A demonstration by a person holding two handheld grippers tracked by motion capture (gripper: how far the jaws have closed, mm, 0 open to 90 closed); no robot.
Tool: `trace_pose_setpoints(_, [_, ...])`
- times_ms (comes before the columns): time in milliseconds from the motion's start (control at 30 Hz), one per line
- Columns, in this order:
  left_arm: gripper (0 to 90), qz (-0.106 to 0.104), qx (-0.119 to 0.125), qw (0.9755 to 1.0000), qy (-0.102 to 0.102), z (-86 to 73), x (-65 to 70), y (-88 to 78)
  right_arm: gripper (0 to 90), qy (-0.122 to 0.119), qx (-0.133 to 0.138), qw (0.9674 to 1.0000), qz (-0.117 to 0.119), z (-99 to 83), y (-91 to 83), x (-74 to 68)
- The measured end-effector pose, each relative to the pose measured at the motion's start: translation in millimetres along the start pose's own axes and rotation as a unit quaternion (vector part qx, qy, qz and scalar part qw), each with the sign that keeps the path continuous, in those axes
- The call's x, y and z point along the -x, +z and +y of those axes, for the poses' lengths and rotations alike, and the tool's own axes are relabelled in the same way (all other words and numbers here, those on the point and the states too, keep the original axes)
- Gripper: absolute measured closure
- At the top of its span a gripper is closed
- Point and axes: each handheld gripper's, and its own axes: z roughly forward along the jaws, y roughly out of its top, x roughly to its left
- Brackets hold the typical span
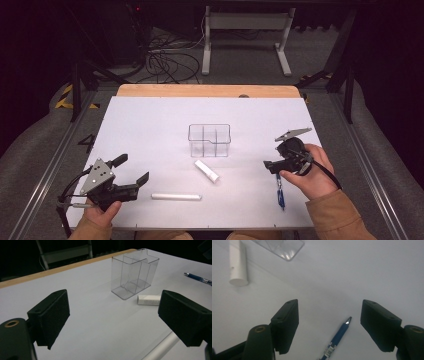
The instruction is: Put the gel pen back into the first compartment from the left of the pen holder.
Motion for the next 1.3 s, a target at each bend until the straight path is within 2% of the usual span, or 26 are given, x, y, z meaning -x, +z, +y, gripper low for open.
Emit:
trace_pose_setpoints(100, [11.1, 0.001, 0.000, 1.0000, 0.001, 0.0, -0.1, -0.6, 34.5, 0.015, -0.013, 0.9995, -0.023, -1.4, 5.5, 1.4])
trace_pose_setpoints(167, [11.2, 0.001, -0.001, 1.0000, 0.001, 0.0, -0.3, -0.4, 34.6, 0.020, -0.012, 0.9994, -0.026, -2.5, 9.5, 2.7])
trace_pose_setpoints(333, [11.2, 0.001, 0.000, 1.0000, 0.001, 0.0, -0.3, -0.6, 37.6, 0.037, -0.038, 0.9975, -0.047, -5.9, 17.0, 5.1])
trace_pose_setpoints(367, [11.2, 0.001, 0.000, 1.0000, 0.001, -0.1, -0.2, -0.6, 37.2, 0.031, -0.038, 0.9976, -0.050, -6.5, 18.3, 5.9])
trace_pose_setpoints(400, [11.2, 0.001, -0.001, 1.0000, 0.001, -0.1, -0.2, -0.6, 38.0, 0.023, -0.029, 0.9980, -0.052, -7.2, 19.6, 6.9])
trace_pose_setpoints(467, [11.2, 0.001, 0.000, 1.0000, 0.002, -0.1, -0.1, -0.8, 42.0, 0.053, -0.045, 0.9964, -0.049, -8.4, 20.8, 8.5])
trace_pose_setpoints(700, [11.2, 0.001, 0.000, 1.0000, 0.003, 0.0, 0.1, -0.6, 38.8, 0.063, -0.071, 0.9940, -0.054, -12.1, 24.9, 9.7])
trace_pose_setpoints(867, [11.1, 0.001, -0.001, 1.0000, 0.005, 0.2, -0.2, -0.5, 38.7, 0.071, -0.073, 0.9936, -0.049, -12.8, 24.7, 10.8])
trace_pose_setpoints(1033, [11.2, 0.001, 0.000, 1.0000, 0.003, 0.2, 0.1, -0.2, 49.4, 0.127, -0.075, 0.9883, -0.041, -13.4, 25.2, 15.1])
trace_pose_setpoints(1133, [11.2, 0.001, -0.002, 1.0000, 0.004, 0.1, -0.2, -0.1, 51.7, 0.162, -0.091, 0.9822, -0.028, -13.9, 27.6, 17.2])
trace_pose_setpoints(1300, [11.2, 0.001, -0.001, 1.0000, 0.004, 0.1, -0.2, -0.1, 55.9, 0.187, -0.129, 0.9734, -0.031, -15.3, 35.3, 17.9])
